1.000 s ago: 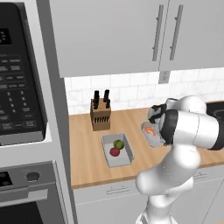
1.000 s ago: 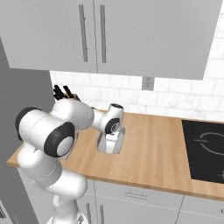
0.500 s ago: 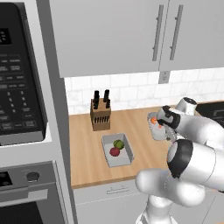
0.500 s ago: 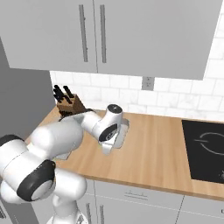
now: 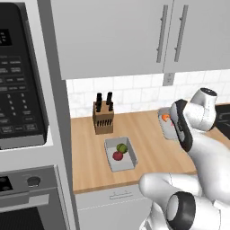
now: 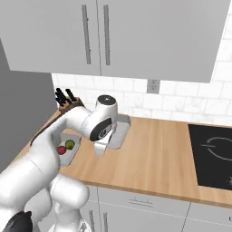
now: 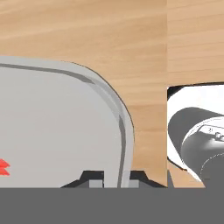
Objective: Take the meat container that has the shrimp and place it on the second highest rack of the freezer. Then take the vegetable container that has the tomato and lime and place it on the highest rack of the freezer.
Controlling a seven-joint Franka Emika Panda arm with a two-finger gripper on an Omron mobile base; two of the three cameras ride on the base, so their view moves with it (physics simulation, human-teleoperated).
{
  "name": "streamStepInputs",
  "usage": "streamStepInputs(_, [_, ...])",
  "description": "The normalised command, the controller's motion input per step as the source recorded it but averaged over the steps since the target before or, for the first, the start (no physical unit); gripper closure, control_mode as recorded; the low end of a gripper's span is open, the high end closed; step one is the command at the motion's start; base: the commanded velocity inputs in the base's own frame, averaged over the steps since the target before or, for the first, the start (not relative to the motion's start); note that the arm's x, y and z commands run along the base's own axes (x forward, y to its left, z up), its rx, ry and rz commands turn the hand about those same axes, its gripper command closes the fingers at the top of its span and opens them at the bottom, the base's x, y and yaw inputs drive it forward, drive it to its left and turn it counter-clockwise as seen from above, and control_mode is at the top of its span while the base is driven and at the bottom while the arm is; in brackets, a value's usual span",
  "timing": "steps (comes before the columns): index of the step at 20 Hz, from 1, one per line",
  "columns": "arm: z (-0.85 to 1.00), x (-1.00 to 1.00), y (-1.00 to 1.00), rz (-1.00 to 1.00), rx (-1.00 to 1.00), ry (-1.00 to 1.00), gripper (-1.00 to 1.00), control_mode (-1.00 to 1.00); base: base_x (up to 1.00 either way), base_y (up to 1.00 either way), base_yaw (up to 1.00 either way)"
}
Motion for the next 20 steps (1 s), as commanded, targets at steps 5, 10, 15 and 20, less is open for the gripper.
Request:
streamStepInputs(5, [0.78,-0.88,0.25,0.0,0.0,-0.11,1.0,-1.0,0.0,0.0,0.0])
streamStepInputs(10, [0.67,-0.66,0.2,0.0,0.0,-0.01,1.0,-1.0,0.0,0.0,0.0])
streamStepInputs(15, [0.41,-0.72,0.17,0.0,0.0,-0.1,1.0,-1.0,0.0,0.0,0.0])
streamStepInputs(20, [0.15,-0.66,0.65,0.0,-0.01,-0.14,1.0,-1.0,0.0,0.0,0.0])
